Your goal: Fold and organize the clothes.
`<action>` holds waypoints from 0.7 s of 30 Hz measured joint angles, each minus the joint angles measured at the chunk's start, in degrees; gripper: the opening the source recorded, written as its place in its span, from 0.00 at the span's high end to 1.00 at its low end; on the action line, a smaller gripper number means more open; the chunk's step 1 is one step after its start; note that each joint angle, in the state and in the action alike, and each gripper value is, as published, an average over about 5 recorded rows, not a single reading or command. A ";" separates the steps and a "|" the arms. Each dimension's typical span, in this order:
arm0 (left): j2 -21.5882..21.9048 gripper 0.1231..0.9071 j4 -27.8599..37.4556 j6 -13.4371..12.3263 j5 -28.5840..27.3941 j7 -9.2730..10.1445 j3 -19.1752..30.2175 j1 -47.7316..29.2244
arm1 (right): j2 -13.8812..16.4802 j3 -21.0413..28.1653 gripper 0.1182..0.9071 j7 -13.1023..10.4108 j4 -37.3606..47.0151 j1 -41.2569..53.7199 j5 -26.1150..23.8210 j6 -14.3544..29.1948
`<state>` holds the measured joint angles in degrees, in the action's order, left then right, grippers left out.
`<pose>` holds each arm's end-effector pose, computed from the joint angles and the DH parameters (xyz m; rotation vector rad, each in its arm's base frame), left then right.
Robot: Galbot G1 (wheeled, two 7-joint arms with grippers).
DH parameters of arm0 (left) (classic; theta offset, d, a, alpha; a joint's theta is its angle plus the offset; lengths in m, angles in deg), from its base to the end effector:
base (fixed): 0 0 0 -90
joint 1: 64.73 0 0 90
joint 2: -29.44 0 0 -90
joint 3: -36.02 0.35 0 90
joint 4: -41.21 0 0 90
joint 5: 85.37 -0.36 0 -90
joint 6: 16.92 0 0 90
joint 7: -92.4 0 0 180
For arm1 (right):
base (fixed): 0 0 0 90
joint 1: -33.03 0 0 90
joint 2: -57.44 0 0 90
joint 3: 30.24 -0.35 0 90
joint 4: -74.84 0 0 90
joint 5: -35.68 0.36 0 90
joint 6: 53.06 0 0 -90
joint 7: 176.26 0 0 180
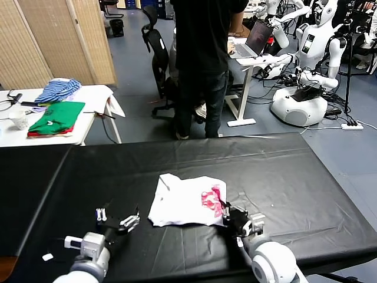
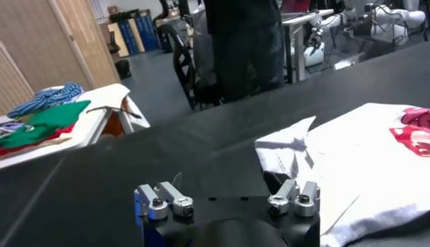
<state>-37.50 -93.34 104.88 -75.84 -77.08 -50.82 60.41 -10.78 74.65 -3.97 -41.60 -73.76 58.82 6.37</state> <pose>0.1547 0.0252 -0.2253 -0.1249 -2.7169 -0.3174 0.2385 0.0065 -0.2881 0.3898 -2.6275 -0.0007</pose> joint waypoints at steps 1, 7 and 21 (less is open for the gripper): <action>0.00 0.00 -0.12 0.02 0.02 0.00 -0.01 0.06 | 0.00 -0.05 0.95 0.06 -0.15 -0.12 0.00 -0.01; -0.14 0.00 -1.12 -0.26 0.86 0.00 -0.09 0.51 | 0.08 -1.00 0.61 0.22 -1.68 -1.17 -0.72 -0.03; -2.73 0.00 -4.46 -6.10 6.01 0.86 -2.03 3.37 | 0.61 -8.64 0.00 5.12 -9.42 -8.56 -8.19 4.00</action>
<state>-40.23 -97.79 98.78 -69.83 -76.22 -52.85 63.79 -10.17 66.01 1.15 -51.03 -82.32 50.63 10.38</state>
